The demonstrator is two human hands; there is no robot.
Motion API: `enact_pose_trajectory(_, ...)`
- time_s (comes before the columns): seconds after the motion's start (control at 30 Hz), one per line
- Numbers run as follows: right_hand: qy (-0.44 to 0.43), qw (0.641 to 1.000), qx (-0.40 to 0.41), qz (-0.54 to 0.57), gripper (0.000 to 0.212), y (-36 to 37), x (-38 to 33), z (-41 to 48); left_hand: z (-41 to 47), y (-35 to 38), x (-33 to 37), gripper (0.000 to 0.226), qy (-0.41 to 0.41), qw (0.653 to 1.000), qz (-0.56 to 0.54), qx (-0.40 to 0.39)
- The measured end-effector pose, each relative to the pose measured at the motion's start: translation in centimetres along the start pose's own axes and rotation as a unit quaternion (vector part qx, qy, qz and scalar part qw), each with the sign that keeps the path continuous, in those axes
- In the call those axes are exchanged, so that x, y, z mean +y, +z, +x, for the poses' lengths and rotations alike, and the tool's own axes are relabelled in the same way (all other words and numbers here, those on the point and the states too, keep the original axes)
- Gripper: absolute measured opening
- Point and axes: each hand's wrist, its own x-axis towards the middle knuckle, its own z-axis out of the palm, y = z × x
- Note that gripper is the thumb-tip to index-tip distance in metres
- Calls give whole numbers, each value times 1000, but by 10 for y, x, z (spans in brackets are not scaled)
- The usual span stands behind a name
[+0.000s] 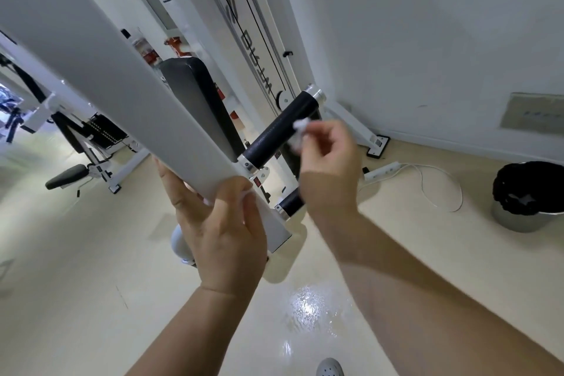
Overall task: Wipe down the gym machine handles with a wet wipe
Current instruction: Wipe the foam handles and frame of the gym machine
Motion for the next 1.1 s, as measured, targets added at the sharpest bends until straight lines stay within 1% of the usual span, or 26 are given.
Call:
enact_pose_trajectory(0.07,9,998,64,-25,29,-8,-13,29,-3,-1,4,7,-8,1000,9,2)
enact_pose_trajectory(0.13,-4,996,79,-40,26,-7,-19,38,-5,-1,8,6,-7,1000,10,10)
enact_pose_trajectory(0.2,-15,996,74,-44,25,-2,-16,27,-6,-1,10,7,-3,1000,5,16)
enact_pose_trajectory(0.23,-27,997,62,-38,23,1,-10,17,-5,-1,10,7,-2,1000,0,16)
enact_pose_trajectory(0.3,-46,999,12,-19,24,5,0,-7,-4,-1,8,8,-4,1000,-8,11)
enact_pose_trajectory(0.37,-51,998,-36,-13,32,3,3,-18,-3,-1,5,6,-4,1000,-7,6)
enact_pose_trajectory(0.4,-60,997,-43,-15,35,1,2,-15,-2,-1,5,6,-4,1000,-6,4)
enact_pose_trajectory(0.43,-69,997,-35,-20,35,-1,0,-7,-2,-1,6,6,-8,1000,-4,3)
enact_pose_trajectory(0.53,-60,996,47,-51,25,-8,-10,23,-4,-2,10,8,-26,1000,4,3)
enact_pose_trajectory(0.57,-77,993,60,-71,22,-8,-11,27,-5,-2,10,10,-26,1000,3,6)
enact_pose_trajectory(0.6,-111,987,49,-103,19,-8,-11,24,-5,-1,11,11,-23,1000,2,9)
enact_pose_trajectory(0.63,-163,975,17,-149,19,-7,-10,16,-5,-1,11,11,-19,1000,0,11)
enact_pose_trajectory(0.67,-227,953,-28,-198,20,-6,-7,6,-5,-1,10,12,-15,1000,-3,12)
enact_pose_trajectory(0.73,-344,887,-122,-282,20,-9,-2,-4,-4,-1,8,12,-18,1000,-9,8)
enact_pose_trajectory(0.77,-381,856,-145,-318,20,-13,-5,3,-3,-1,8,11,-25,1000,-12,4)
enact_pose_trajectory(0.8,-402,835,-146,-347,19,-17,-11,15,-3,-2,8,10,-31,999,-16,1)
enact_pose_trajectory(0.83,-402,828,-131,-367,18,-21,-18,30,-3,-3,8,11,-33,999,-21,0)
enact_pose_trajectory(0.9,-366,837,-99,-394,18,-26,-36,52,-3,-4,10,12,-30,999,-27,3)
enact_pose_trajectory(0.93,-349,834,-112,-413,18,-23,-42,56,-3,-5,11,11,-27,999,-26,4)
enact_pose_trajectory(0.97,-347,816,-158,-434,18,-17,-46,54,-3,-6,12,10,-25,999,-27,7)
enact_pose_trajectory(1.0,-364,779,-228,-457,19,-7,-48,47,-3,-7,13,10,-22,999,-29,10)
enact_pose_trajectory(1.07,-404,667,-384,-494,30,10,-53,37,-3,-8,13,16,-17,999,-36,12)
enact_pose_trajectory(1.1,-397,630,-439,-503,36,14,-60,43,-3,-9,13,19,-16,999,-38,11)
